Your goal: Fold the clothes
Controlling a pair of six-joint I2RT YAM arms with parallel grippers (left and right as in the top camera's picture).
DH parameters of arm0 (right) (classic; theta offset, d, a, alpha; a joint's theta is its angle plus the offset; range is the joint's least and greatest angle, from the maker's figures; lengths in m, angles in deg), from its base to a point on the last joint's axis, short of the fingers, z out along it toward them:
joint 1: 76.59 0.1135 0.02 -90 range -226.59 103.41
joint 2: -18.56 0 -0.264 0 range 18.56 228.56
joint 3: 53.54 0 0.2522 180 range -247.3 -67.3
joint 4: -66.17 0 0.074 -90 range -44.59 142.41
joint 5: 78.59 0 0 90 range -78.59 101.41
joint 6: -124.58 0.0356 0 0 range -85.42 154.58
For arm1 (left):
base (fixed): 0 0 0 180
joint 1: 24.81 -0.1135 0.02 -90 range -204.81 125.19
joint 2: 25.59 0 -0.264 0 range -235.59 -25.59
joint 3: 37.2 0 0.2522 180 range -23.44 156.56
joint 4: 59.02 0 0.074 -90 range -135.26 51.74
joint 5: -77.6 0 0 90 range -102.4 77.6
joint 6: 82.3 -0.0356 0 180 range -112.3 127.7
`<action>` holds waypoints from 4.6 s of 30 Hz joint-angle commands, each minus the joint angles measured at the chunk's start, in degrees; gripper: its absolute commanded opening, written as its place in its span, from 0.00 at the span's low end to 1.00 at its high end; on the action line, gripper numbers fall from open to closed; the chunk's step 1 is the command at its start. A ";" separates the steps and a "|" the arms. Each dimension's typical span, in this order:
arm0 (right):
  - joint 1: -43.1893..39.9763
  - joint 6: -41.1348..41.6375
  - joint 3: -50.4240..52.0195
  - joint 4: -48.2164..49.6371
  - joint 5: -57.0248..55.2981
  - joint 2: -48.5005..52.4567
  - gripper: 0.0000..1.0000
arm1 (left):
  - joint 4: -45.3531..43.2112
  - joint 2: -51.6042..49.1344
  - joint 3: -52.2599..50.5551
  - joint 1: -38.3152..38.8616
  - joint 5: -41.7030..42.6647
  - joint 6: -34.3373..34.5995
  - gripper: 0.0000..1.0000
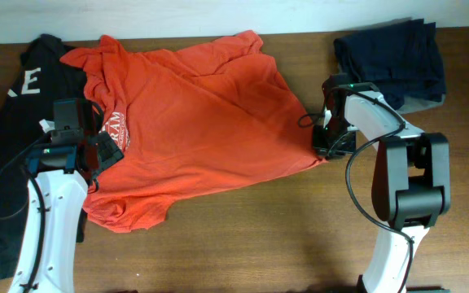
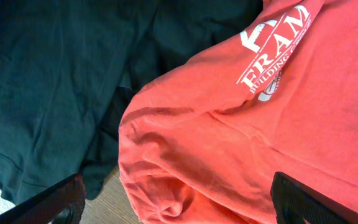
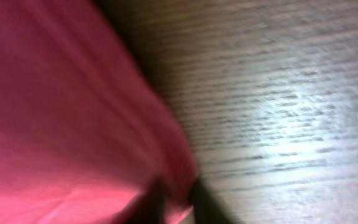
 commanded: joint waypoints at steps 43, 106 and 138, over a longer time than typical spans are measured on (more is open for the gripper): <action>-0.02 -16.02 -15.76 19.54 2.56 -10.67 0.81 | -4.28 0.11 -0.09 -0.26 1.51 -0.11 0.95; -0.48 0.42 -27.04 57.05 6.75 22.43 0.04 | -6.01 -6.75 -0.13 -0.26 0.98 -2.47 0.95; -7.96 -11.54 -59.91 22.73 3.96 22.58 0.99 | -9.81 -7.50 -0.02 -0.22 1.22 -6.43 0.99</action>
